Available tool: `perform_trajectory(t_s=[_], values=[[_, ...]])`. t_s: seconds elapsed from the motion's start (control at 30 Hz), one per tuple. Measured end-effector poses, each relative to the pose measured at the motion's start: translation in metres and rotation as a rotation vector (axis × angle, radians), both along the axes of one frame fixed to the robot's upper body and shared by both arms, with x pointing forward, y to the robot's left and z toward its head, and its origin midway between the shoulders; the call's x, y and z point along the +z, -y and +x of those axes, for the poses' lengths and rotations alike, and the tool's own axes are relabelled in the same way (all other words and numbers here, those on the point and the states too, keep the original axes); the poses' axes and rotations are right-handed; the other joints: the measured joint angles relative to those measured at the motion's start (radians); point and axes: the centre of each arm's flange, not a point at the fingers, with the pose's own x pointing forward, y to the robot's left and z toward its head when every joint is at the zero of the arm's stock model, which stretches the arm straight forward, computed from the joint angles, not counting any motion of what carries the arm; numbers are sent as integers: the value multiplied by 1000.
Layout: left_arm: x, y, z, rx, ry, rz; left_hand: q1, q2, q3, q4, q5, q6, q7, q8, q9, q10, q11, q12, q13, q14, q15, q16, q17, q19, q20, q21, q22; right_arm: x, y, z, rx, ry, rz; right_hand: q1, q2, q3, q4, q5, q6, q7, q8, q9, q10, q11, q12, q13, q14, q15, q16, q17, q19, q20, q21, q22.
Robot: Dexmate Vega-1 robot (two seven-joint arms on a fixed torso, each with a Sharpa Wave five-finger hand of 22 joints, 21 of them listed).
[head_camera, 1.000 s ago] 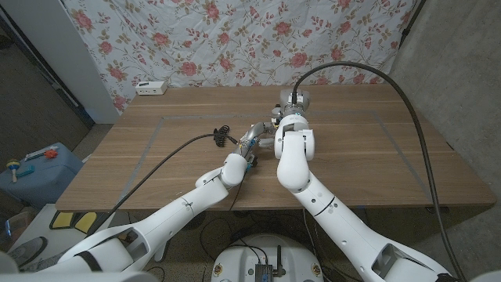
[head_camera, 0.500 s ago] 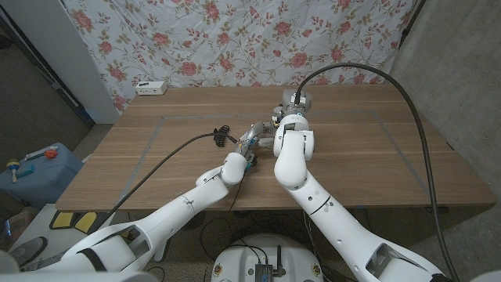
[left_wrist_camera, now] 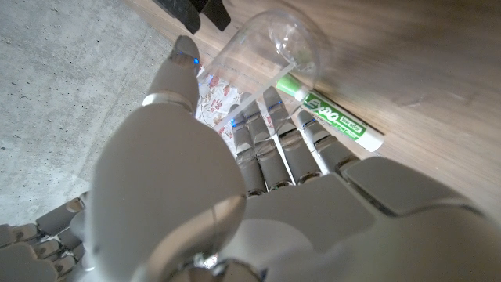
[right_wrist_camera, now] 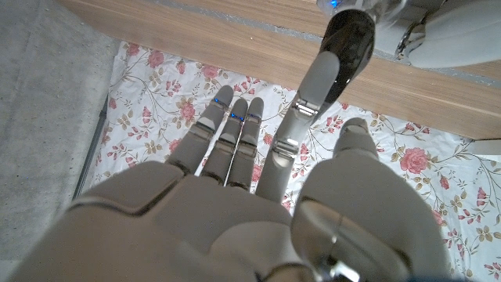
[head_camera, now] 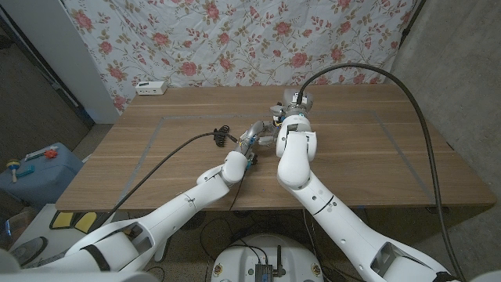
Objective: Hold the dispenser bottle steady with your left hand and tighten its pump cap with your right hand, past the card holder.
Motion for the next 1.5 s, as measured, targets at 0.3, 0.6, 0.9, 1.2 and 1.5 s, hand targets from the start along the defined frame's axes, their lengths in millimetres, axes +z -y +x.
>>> perform_trajectory(t_s=[0.3, 0.6, 0.9, 1.2, 1.5], values=[[2, 2, 1, -5, 4, 3, 0, 0, 0, 0, 0, 0, 0, 0, 0, 2, -2, 0, 0, 0, 0, 0, 0, 0, 0, 0, 0, 3, 2, -4, 1, 16, -18, -116, -26, -52, 52, 30, -95, 3, -73, 3, -25, 14, -12, 5, -21, 20, -23, 5, -17, 17, 0, 0], [2, 3, 0, -7, 7, 6, 0, 0, -4, 4, 0, 0, 0, 0, 0, 2, -2, 0, 0, 2, 1, 0, -3, 0, 0, 0, 0, 7, 5, -13, -10, 35, -47, -157, -32, -83, 68, 57, -243, 3, -164, 7, -96, 21, -17, 5, -71, 44, -56, 2, -55, 33, -4, 0], [2, 2, -3, -8, 12, 8, 0, 0, -4, 4, 0, 0, 0, -1, 0, 1, -2, -1, 0, 2, 1, 0, -3, 0, 0, 0, 0, 11, 14, -20, -8, 31, -80, -138, -32, -86, 53, 78, -389, -8, -241, 17, -172, 21, -24, 9, -130, 56, -74, -3, -101, 35, -4, 0], [3, 0, -5, -5, 15, 7, 0, 0, -4, 4, 0, 0, 0, -2, 0, 2, -5, -3, 0, 2, 1, 0, -3, 0, 0, 0, 0, 17, 29, -26, 16, -10, -109, -87, -13, -75, 25, 90, -597, -32, -338, 27, -305, 21, -28, 14, -243, 63, -85, -3, -172, 27, -8, 0], [3, -1, -5, -3, 15, 4, 0, 0, -4, 4, 0, 0, 0, -2, 0, 2, -5, 0, 0, 2, 1, 0, -3, 0, 0, 0, 0, 24, 47, -30, 70, -65, -160, -32, -3, -57, -7, 90, -698, -52, -378, 35, -391, 18, -32, 14, -306, 67, -85, -7, -193, 17, -8, 0]])
